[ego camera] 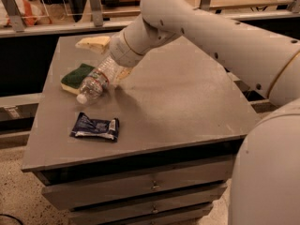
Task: Move water bottle near sponge
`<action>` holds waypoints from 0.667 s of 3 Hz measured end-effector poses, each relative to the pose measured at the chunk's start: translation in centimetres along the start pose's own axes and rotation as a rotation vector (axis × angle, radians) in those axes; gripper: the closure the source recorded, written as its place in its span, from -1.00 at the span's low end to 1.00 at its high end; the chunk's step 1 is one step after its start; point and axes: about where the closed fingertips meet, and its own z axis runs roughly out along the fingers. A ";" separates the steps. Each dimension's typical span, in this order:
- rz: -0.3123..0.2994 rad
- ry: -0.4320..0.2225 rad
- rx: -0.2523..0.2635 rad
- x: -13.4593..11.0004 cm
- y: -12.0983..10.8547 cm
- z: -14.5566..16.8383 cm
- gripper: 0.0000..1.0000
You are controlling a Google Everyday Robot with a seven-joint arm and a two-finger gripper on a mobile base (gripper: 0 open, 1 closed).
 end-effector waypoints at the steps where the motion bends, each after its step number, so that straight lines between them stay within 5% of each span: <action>1: 0.000 0.000 0.000 0.0 0.0 0.0 -1.00; 2: 0.000 0.000 0.000 0.0 0.0 0.0 -1.00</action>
Offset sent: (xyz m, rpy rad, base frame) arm -0.0240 -0.1196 0.1366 -0.0877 -0.3858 -0.4457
